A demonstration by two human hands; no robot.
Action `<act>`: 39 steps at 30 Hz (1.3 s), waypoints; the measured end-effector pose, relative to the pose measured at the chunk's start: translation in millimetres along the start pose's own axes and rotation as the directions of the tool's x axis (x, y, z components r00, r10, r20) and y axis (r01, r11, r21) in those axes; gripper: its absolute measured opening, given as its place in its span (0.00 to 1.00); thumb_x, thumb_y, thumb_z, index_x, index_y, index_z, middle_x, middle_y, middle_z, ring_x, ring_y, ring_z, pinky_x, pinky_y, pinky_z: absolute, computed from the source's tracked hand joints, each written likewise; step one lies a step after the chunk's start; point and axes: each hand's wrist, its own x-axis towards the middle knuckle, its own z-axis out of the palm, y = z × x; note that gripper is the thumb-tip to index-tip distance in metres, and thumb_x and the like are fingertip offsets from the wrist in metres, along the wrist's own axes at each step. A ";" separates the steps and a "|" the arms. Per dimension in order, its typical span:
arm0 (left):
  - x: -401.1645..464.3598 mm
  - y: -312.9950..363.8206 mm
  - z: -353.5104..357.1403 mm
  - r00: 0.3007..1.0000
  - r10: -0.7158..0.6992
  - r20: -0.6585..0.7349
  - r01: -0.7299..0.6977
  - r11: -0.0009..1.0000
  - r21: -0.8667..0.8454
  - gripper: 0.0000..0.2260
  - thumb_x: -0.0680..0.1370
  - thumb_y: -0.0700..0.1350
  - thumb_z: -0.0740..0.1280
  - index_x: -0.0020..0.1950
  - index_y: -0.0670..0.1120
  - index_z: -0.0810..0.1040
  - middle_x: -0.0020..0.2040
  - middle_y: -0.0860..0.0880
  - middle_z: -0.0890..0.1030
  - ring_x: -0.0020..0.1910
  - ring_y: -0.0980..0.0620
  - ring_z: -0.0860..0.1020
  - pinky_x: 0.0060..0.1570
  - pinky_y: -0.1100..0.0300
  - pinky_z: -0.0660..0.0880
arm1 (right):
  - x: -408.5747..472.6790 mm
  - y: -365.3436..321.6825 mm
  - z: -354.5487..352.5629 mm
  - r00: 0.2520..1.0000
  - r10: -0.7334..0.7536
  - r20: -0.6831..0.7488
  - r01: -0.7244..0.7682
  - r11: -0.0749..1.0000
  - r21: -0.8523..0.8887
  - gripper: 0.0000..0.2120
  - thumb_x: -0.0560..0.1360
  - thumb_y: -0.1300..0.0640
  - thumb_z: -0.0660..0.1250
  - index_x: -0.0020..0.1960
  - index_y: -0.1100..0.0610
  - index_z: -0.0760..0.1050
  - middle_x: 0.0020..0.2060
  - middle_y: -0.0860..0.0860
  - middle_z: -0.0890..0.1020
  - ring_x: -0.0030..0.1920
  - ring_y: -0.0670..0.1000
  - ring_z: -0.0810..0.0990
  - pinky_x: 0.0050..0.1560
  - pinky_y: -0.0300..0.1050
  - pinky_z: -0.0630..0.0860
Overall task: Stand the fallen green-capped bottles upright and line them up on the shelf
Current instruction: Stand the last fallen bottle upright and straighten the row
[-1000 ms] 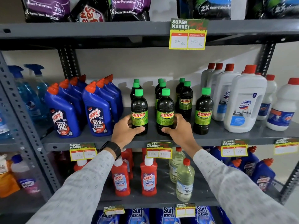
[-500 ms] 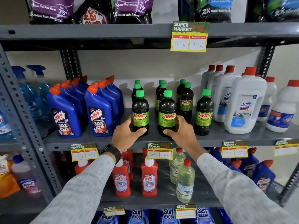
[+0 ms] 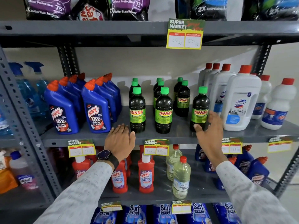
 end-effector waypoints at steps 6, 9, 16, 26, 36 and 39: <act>-0.1 -0.4 0.2 1.000 -0.005 0.031 0.005 1.000 0.011 0.31 0.82 0.58 0.43 0.74 0.42 0.70 0.75 0.43 0.72 0.75 0.46 0.69 0.75 0.49 0.60 | 19.7 10.4 -6.0 0.981 0.068 0.181 -0.063 0.997 -0.038 0.42 0.68 0.52 0.83 0.76 0.52 0.65 0.68 0.51 0.79 0.68 0.54 0.78 0.69 0.58 0.74; 0.7 0.5 -0.4 0.999 -0.009 0.038 0.008 1.000 0.014 0.28 0.83 0.57 0.46 0.75 0.42 0.70 0.75 0.43 0.71 0.75 0.46 0.68 0.76 0.49 0.60 | 29.1 14.7 -5.4 0.973 0.115 0.199 -0.103 0.992 -0.070 0.42 0.68 0.49 0.83 0.76 0.53 0.66 0.67 0.51 0.81 0.66 0.54 0.79 0.67 0.56 0.75; -0.2 2.5 -3.0 0.999 -0.016 0.050 0.015 1.000 0.020 0.29 0.83 0.56 0.45 0.75 0.43 0.69 0.75 0.44 0.71 0.75 0.47 0.67 0.76 0.49 0.59 | 38.4 20.6 1.3 0.967 0.134 0.218 -0.114 0.988 -0.102 0.36 0.69 0.49 0.82 0.72 0.53 0.71 0.63 0.50 0.83 0.61 0.51 0.81 0.61 0.47 0.75; -1.3 4.3 -6.4 0.998 -0.027 0.053 0.027 1.000 0.009 0.34 0.79 0.58 0.41 0.75 0.43 0.69 0.75 0.43 0.71 0.75 0.46 0.67 0.76 0.50 0.58 | 37.4 20.2 11.4 0.966 0.099 0.239 -0.072 0.991 -0.117 0.37 0.68 0.48 0.82 0.72 0.54 0.72 0.61 0.50 0.84 0.59 0.51 0.81 0.58 0.46 0.75; -0.9 5.6 -8.0 0.997 -0.027 0.066 0.028 1.000 -0.006 0.34 0.79 0.58 0.40 0.76 0.43 0.69 0.76 0.44 0.71 0.75 0.47 0.67 0.76 0.51 0.58 | 33.4 19.5 9.0 0.963 0.092 0.252 -0.071 0.993 -0.089 0.37 0.68 0.48 0.82 0.72 0.52 0.71 0.60 0.47 0.84 0.55 0.45 0.78 0.57 0.42 0.72; -3.0 5.2 -10.0 0.997 -0.023 0.068 0.024 1.000 -0.019 0.34 0.79 0.58 0.40 0.76 0.44 0.69 0.76 0.44 0.70 0.76 0.47 0.67 0.76 0.51 0.57 | 28.2 14.9 4.7 0.959 0.083 0.269 -0.061 0.994 -0.088 0.40 0.68 0.46 0.82 0.74 0.52 0.69 0.63 0.48 0.82 0.63 0.50 0.80 0.59 0.44 0.73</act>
